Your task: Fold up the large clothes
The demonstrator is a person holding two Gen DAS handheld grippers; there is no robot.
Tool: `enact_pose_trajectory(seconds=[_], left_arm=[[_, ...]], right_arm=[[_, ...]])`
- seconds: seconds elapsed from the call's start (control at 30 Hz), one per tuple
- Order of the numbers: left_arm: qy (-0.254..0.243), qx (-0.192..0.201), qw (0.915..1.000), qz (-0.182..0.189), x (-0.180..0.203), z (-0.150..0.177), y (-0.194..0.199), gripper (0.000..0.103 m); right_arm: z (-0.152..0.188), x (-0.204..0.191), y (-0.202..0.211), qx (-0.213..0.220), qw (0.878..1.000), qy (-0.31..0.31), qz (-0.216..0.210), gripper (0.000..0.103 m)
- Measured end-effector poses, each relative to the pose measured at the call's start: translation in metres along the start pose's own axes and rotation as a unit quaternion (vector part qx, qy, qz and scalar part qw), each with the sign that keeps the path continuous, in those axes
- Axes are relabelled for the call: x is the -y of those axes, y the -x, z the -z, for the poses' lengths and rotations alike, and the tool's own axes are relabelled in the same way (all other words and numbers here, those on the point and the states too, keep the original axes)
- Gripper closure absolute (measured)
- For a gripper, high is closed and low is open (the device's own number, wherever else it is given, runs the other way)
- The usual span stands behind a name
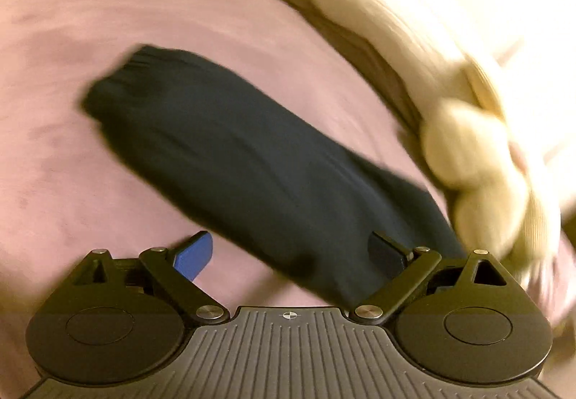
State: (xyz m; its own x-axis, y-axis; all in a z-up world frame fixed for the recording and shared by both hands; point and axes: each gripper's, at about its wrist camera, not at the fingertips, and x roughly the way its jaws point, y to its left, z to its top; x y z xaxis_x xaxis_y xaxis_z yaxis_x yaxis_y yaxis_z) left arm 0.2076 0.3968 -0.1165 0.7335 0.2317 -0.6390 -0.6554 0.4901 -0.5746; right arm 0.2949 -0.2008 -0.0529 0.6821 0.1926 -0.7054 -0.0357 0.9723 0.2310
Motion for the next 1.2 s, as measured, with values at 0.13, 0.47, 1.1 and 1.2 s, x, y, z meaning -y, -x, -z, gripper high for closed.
enact_pose_trajectory(seconds=[0.13,0.47,1.1,1.2], left_arm=[[0.122,0.021,0.9918,0.03,-0.041,-0.025,-0.01,0.016],[0.187,0.01,0.982,0.024,-0.063,-0.048,-0.029,0.087],[-0.35,-0.07,0.8993,0.253,0.255,0.177,0.037,0.014],[-0.361,-0.098,0.9009,0.22,0.253,0.212,0.027,0.013]], right_arm=[[0.038,0.017,0.024,-0.008,0.997,-0.07,-0.031,0.079],[0.052,0.023,0.026,-0.002,0.994,-0.106,-0.031,0.078],[0.064,0.029,0.028,0.028,0.992,-0.111,-0.047,0.078],[0.064,0.031,0.028,0.028,0.992,-0.107,-0.053,0.078]])
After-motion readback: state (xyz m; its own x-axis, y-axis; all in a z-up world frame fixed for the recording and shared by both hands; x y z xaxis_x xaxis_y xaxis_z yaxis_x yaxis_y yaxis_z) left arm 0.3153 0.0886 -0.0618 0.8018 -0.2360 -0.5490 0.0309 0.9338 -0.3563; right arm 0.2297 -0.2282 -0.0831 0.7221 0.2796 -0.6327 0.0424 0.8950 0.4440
